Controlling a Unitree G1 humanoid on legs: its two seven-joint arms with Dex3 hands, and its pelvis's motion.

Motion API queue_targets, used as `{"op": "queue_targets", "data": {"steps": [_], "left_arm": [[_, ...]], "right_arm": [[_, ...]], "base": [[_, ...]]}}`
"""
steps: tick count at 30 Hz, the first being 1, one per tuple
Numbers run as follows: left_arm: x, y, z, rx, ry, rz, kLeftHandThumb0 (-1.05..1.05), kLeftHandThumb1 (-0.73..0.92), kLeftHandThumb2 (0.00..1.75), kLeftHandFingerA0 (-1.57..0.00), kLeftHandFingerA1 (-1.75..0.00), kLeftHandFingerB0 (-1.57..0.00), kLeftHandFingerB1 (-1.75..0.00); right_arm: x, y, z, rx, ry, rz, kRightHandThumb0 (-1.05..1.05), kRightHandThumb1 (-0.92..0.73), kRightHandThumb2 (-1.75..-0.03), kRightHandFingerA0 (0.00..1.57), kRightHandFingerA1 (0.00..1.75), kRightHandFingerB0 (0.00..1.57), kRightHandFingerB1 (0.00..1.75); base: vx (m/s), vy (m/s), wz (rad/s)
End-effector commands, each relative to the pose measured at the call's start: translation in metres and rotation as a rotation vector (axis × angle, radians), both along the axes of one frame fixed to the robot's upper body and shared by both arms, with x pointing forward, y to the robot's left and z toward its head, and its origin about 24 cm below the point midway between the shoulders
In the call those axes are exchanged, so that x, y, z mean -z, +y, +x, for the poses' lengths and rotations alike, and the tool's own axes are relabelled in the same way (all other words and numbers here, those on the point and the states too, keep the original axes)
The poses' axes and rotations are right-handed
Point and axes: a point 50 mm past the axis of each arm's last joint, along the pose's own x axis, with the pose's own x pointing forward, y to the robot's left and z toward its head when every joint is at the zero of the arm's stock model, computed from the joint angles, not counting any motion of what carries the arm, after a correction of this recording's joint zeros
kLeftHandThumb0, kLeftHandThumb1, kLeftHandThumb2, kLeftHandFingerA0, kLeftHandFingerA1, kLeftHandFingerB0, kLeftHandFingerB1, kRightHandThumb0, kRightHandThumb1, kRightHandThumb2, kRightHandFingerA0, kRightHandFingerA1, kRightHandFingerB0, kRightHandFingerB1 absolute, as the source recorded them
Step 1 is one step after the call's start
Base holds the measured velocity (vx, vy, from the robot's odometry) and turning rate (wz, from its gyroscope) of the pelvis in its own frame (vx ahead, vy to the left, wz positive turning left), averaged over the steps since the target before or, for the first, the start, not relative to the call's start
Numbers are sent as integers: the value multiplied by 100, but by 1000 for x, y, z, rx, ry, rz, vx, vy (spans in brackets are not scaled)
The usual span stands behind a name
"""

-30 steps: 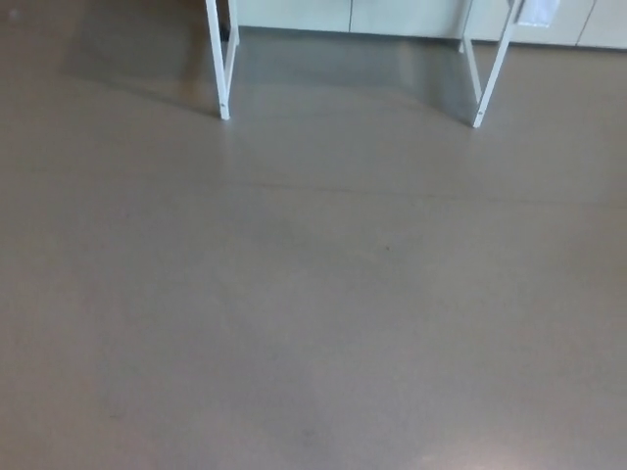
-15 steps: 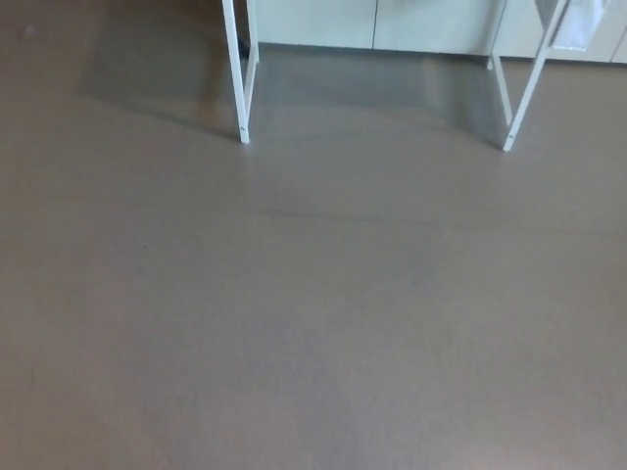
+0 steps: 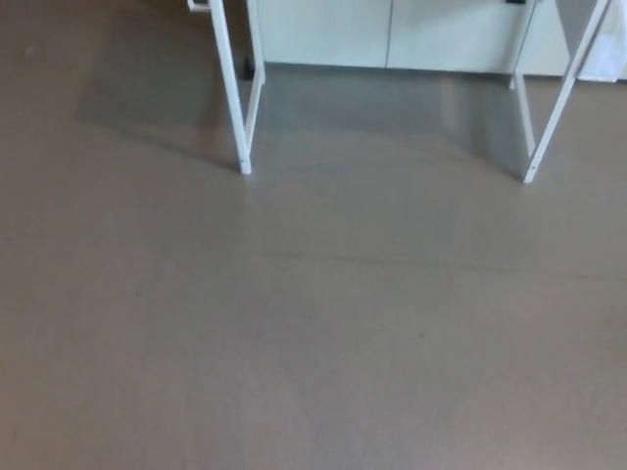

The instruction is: The robot walks towards a desk on which a file tray is kept in the middle and a toilet paper roll is kept on its right. The robot uses its right hand to hook on finger in the gap of the roll and grabs it, lifts it and places it on the tray.

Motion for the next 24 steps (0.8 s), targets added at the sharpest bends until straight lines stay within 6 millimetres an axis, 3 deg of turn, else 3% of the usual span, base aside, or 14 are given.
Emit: {"op": "queue_targets", "data": {"steps": [1, 3, 4, 6, 7, 8, 14, 24], "left_arm": [[-7, 5, 8, 25, -48, 26, -75, 50, 91, -34, -74, -44, -65], [-8, 4, 8, 46, -47, 31, -76, 51, 92, -35, -74, -44, -65], [-8, 4, 8, 60, -39, 42, -77, 69, 61, -32, -80, -49, -60], [-7, 3, 8, 73, -33, 49, -77, 69, 61, -31, -81, -49, -60], [-7, 3, 7, 54, -46, 38, -76, 52, 93, -35, -74, -45, -65], [-7, 3, 7, 50, -50, 37, -73, 67, 60, -31, -77, -48, -59], [-10, 2, 9, 2, -84, 11, -66, 64, 60, -28, -68, -46, -54], [-11, -1, 9, 53, -76, 24, -66, 69, 61, -27, -67, -42, -53]], "right_arm": [[-5, -2, 5, 2, -31, -22, -65, -47, -82, 0, 23, 1, 19], [-6, -3, 7, -1, -33, -25, -65, -47, -82, 0, 23, 1, 19], [-6, -3, 7, -1, -33, -25, -65, -47, -82, 0, 23, 1, 19], [-7, -3, 9, -3, -35, -27, -65, -47, -82, 0, 23, 1, 19], [-7, -3, 10, -6, -37, -28, -65, -47, -82, 0, 23, 1, 19], [-7, -3, 10, -6, -37, -28, -65, -47, -82, 0, 23, 1, 19], [-8, -3, 11, -5, -40, -29, -65, -47, -82, 0, 23, 1, 19], [-8, -4, 11, -5, -40, -29, -65, -47, -82, 0, 23, 1, 19]], "base": [[438, 263, 38], [425, 247, -39], [449, 250, 7], [386, 195, -3], [321, 126, 2], [350, 74, 11], [392, -56, 16], [425, -123, 8]]}}
